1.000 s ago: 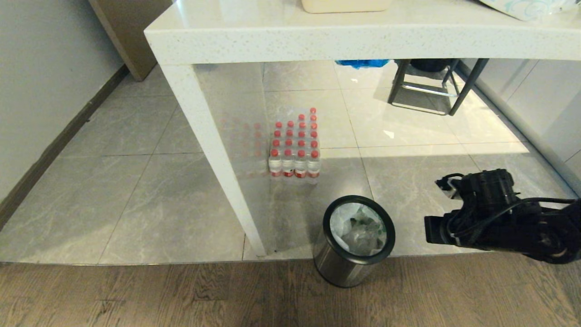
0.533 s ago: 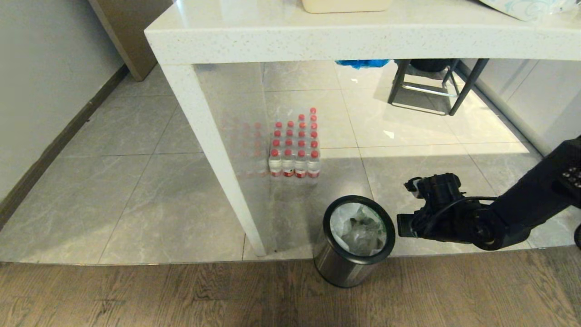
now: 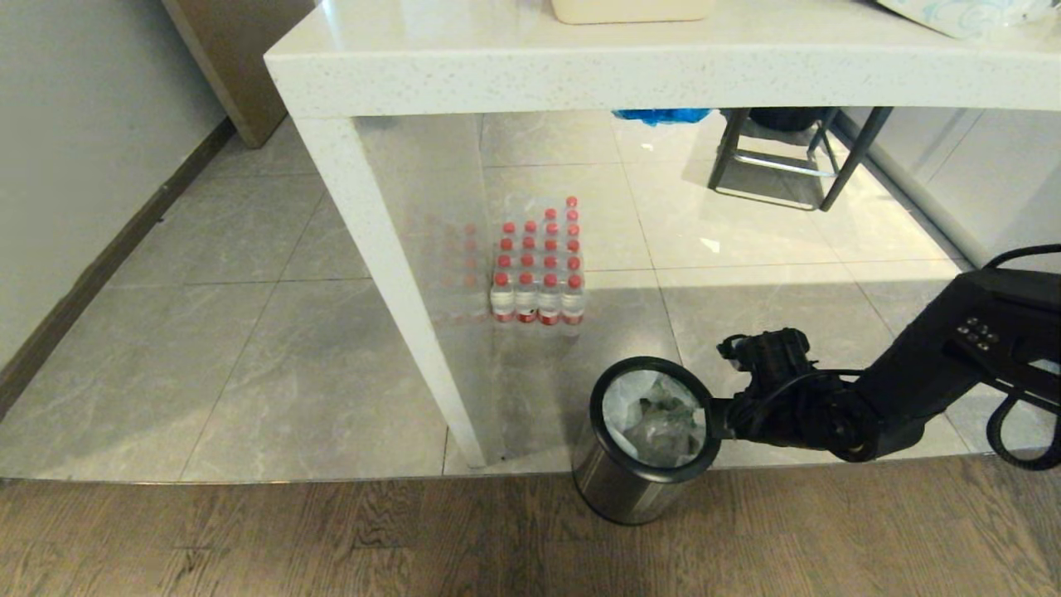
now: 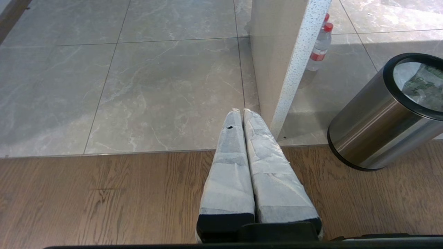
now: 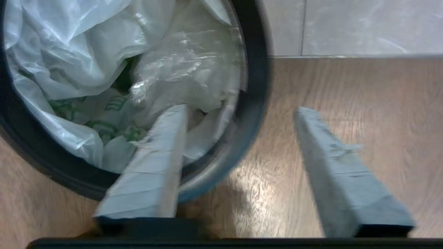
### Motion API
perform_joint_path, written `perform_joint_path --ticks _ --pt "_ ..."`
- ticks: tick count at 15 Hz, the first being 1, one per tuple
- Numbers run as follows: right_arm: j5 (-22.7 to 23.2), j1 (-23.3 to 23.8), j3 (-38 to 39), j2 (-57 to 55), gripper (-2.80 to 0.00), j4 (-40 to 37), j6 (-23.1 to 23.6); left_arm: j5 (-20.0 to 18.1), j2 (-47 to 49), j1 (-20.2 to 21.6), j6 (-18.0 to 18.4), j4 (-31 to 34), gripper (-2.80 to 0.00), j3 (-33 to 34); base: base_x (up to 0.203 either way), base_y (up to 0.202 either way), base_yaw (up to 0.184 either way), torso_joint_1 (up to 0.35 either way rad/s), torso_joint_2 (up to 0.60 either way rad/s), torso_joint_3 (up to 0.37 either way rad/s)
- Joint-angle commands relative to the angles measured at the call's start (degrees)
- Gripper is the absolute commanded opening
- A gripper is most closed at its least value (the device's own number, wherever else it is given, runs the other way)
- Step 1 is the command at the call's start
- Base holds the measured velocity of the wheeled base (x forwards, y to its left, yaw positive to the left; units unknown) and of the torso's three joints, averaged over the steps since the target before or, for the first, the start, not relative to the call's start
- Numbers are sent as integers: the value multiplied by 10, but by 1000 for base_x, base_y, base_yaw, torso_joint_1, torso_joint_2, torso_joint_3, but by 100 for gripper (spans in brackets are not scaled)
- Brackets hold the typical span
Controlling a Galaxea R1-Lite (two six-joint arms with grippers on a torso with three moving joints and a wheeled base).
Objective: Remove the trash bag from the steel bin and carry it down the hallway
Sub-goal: Place the outer trash can on the ground
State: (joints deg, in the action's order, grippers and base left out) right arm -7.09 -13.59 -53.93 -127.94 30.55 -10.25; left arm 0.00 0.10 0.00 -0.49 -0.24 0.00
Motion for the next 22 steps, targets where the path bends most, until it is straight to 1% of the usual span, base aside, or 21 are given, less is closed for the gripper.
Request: perform_joint_path --ticks 1,4,6,9,13,14,20,22 --pt "-4 -3 -4 -24 0 14 3 0 0 0 0 0 -280 0 0 0 0 0 0 0" --pt "-12 -3 -7 -51 0 21 6 0 0 0 0 0 -280 0 0 0 0 0 0 0" --pt "-39 -3 -21 -72 0 20 6 0 0 0 0 0 -280 0 0 0 0 0 0 0" --pt "-48 -5 -35 -94 0 23 5 0 0 0 0 0 -280 0 0 0 0 0 0 0" --pt "-49 -7 -43 -118 0 82 4 0 0 0 0 0 -280 0 0 0 0 0 0 0" --pt "-49 -6 -38 -118 -280 90 2 0 0 0 0 0 -280 0 0 0 0 0 0 0" --pt "-53 -7 -34 -121 -280 94 8 0 0 0 0 0 -280 0 0 0 0 0 0 0" --pt "-64 -9 -32 -119 -280 94 7 0 0 0 0 0 -280 0 0 0 0 0 0 0"
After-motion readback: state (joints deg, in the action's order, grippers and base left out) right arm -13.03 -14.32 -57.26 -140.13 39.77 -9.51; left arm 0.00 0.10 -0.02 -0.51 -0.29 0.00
